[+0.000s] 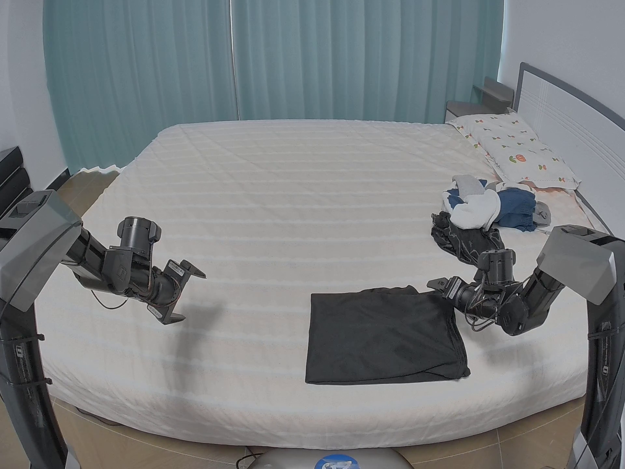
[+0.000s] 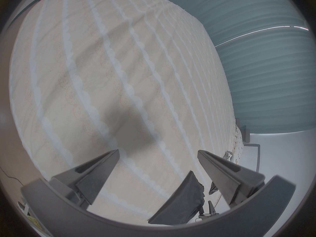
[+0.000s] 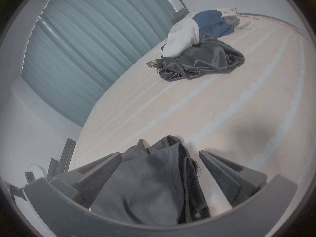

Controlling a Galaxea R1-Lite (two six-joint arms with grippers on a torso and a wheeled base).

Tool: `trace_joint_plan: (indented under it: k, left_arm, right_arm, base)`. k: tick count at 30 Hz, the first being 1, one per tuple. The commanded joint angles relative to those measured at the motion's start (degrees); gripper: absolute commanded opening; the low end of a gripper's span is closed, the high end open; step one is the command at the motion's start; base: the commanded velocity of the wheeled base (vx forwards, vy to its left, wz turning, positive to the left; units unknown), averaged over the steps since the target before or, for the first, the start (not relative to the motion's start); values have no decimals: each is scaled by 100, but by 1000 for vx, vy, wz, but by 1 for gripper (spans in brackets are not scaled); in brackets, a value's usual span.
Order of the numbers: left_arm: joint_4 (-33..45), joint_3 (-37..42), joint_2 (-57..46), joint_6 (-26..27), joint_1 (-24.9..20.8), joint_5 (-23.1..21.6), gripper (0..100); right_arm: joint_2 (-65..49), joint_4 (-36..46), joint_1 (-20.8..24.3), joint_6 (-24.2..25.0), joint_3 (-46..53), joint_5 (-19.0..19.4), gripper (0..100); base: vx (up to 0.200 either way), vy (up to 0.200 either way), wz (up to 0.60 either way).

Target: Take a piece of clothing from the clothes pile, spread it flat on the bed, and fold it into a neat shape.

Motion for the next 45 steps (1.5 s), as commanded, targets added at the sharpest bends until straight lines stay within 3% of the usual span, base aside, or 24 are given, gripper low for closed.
trace_joint_plan:
  k: [1, 27, 28, 36, 45]
  left_arm:
    - [-10, 1, 9, -1, -1, 1, 100]
    - [-10, 1, 9, -1, -1, 1, 100]
    - [-10, 1, 9, -1, -1, 1, 100]
    - [-1, 1, 9, -10, -1, 1, 100]
    - [-1, 1, 9, -1, -1, 1, 100]
  right_arm:
    - [431, 316, 12, 146, -615, -8, 0]
    - [616, 175, -322, 559, -940, -8, 0]
    - [633, 166, -331, 559, -949, -8, 100]
    - [273, 166, -418, 524, -632, -104, 100]
    - [-536, 166, -225, 233, 475, -166, 100]
  base:
    - [0, 0, 0]
    - [0, 0, 0]
    - [0, 0, 0]
    - [0, 0, 0]
    - [0, 0, 0]
